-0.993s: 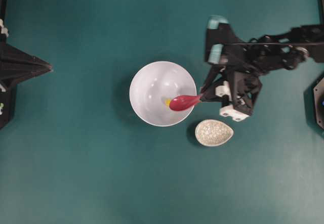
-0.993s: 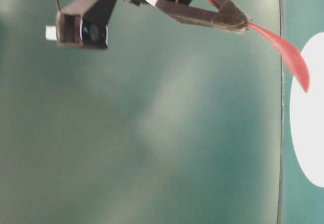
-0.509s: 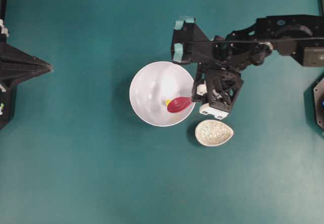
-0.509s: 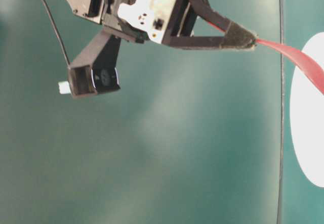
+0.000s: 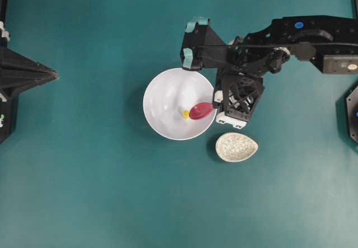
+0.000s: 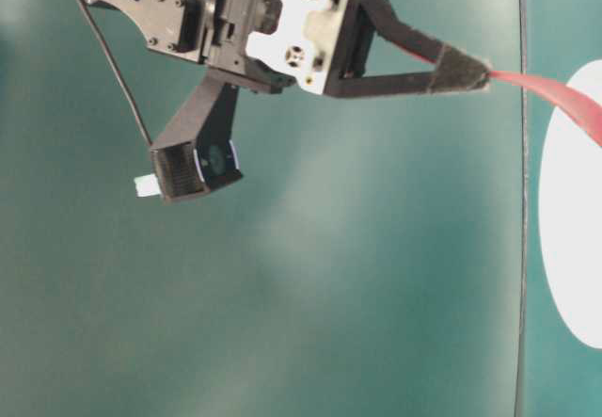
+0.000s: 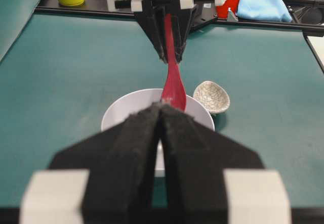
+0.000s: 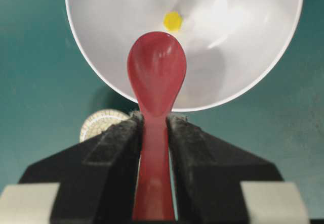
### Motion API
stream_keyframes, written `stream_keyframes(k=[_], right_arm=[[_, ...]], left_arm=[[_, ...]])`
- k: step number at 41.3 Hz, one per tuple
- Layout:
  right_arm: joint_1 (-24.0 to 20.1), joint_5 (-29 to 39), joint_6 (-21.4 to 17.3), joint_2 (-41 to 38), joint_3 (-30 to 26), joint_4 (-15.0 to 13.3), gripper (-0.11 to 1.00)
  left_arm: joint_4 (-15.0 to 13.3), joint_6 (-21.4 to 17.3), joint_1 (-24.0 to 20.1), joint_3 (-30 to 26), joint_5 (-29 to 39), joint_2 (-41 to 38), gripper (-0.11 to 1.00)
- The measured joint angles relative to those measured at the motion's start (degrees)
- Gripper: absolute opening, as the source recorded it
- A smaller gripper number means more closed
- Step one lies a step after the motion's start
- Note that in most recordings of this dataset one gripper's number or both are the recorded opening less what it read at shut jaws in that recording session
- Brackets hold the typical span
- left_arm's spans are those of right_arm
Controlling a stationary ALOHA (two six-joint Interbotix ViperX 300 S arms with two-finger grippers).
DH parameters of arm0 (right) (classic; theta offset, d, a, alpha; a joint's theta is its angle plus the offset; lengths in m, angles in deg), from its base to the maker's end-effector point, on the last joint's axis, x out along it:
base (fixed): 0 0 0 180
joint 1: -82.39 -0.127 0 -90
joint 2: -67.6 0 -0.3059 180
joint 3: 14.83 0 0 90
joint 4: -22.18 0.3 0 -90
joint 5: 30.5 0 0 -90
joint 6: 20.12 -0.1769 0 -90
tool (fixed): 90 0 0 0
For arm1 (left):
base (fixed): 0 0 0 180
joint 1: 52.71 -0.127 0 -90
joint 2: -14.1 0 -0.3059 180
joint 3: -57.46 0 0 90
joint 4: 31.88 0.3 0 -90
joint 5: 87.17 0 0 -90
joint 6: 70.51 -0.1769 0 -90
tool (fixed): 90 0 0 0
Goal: Scoop the yellow hexagonal prism block from the bowl with a spoon using the right arm.
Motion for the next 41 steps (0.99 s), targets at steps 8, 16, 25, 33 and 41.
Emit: stream_keyframes(k=[8, 16, 25, 33, 41], right_arm=[[0.00, 0.70, 0.09, -0.79, 0.00, 0.00, 0.25], [0.00, 0.70, 0.00, -1.76, 0.00, -0.09, 0.25], [0.00, 0.70, 0.09, -3.43, -0.79, -0.09, 0.25], [0.00, 0.79, 0.00, -4.92, -1.67, -0.09, 0.25], [0.00, 0.79, 0.09, -5.98, -1.67, -0.09, 0.25]], left_arm=[[0.00, 0.00, 0.00, 0.00, 0.09, 0.09, 0.00], [0.00, 0.00, 0.00, 0.00, 0.09, 0.09, 0.00], [0.00, 0.00, 0.00, 0.00, 0.09, 0.09, 0.00], [0.00, 0.00, 0.00, 0.00, 0.00, 0.00, 0.00], [0.00, 0.00, 0.00, 0.00, 0.09, 0.09, 0.00]])
